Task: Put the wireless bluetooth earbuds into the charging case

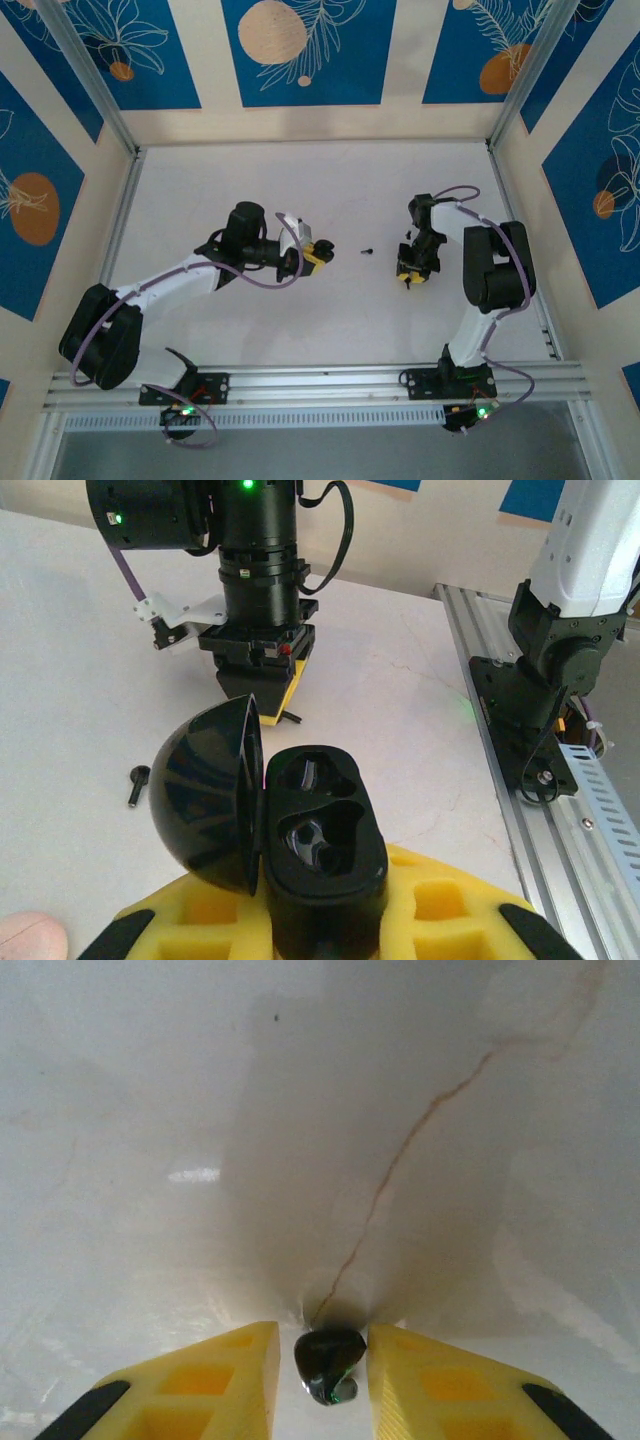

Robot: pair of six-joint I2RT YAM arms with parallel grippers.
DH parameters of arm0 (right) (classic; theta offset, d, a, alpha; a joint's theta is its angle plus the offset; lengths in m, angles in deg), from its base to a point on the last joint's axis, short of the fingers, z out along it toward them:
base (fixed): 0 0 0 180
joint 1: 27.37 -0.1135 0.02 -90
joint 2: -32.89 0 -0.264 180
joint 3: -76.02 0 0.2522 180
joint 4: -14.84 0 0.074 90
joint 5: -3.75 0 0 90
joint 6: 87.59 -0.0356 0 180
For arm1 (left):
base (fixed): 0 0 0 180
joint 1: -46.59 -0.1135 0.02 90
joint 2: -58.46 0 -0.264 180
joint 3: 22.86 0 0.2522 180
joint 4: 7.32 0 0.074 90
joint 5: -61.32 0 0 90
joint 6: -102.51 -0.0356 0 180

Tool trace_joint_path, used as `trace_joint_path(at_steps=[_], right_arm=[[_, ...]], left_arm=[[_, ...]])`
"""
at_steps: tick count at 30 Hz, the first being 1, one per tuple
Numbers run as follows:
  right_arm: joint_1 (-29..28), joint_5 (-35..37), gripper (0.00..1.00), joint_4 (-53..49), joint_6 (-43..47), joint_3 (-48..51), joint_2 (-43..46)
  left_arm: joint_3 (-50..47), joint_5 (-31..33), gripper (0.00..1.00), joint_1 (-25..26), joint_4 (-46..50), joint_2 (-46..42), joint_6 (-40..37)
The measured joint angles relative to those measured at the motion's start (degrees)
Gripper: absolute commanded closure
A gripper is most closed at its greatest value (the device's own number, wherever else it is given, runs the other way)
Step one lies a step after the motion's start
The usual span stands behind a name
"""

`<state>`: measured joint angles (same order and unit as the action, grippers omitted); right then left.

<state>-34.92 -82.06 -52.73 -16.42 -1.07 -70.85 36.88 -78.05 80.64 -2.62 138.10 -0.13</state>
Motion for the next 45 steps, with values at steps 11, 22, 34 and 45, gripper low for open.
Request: trace_joint_path(at_steps=[11,22,34,45], right_arm=[[-0.17,0.98,0.8,-0.76,0.48,-0.61,-0.74],[-0.37,-0.02,0.82,3.48,-0.24,2.34,6.54],[-1.36,-9.77,0.83,20.41,-10.78,15.54,29.53],[-4.17,-13.9,0.83,33.66,-22.73,23.02,42.42]], left_arm=[[0.0,0.44,0.82,0.0,1.29,0.0,-0.02],[-1.7,3.96,0.83,1.09,-3.39,0.87,0.0],[-3.39,15.02,0.84,6.47,-20.85,13.42,0.07],[-3.52,20.5,0.84,8.44,-33.2,20.57,0.07]])
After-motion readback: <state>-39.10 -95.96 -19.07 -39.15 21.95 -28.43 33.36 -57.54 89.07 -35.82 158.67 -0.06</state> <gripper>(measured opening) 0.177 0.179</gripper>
